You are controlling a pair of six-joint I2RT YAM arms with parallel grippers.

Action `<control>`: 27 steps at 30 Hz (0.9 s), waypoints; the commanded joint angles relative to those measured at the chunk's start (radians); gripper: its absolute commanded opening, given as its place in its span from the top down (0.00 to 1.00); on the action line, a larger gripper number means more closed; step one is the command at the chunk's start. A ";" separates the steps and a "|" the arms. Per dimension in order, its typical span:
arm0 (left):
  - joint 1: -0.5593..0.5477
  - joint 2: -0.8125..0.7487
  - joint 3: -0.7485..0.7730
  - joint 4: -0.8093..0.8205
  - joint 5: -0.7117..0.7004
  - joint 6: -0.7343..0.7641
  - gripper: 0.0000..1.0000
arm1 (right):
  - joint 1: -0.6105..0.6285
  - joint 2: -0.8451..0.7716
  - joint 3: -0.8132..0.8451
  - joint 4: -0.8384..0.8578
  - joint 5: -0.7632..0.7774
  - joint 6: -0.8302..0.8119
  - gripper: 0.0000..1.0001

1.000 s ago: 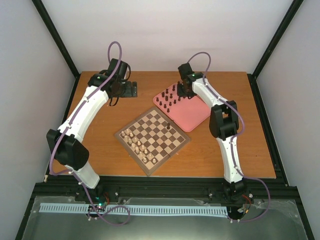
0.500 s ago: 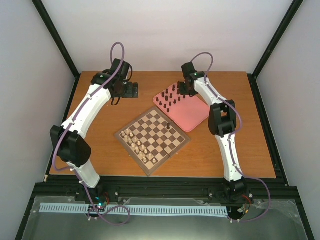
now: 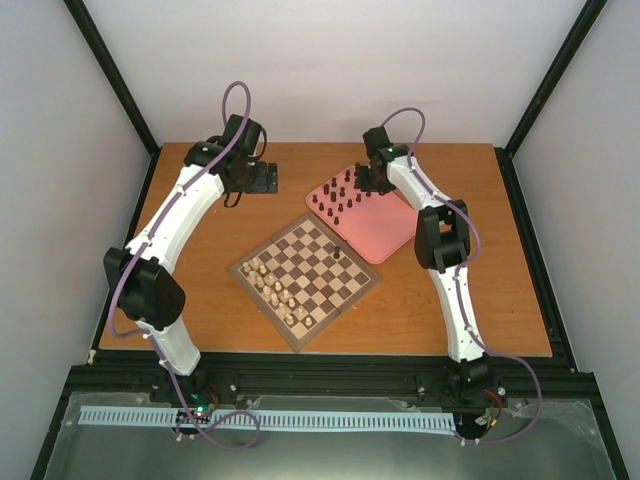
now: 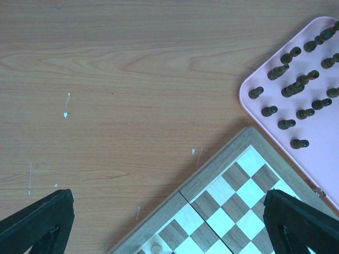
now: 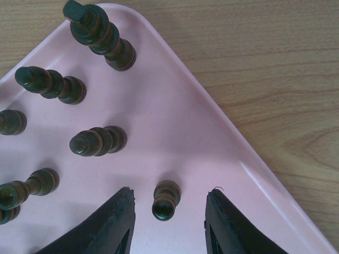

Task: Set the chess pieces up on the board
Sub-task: Pick up the chess piece from the storage box.

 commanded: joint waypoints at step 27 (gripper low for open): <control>0.004 0.004 0.023 -0.007 0.000 -0.007 0.00 | -0.008 0.076 0.076 -0.029 -0.029 -0.003 0.64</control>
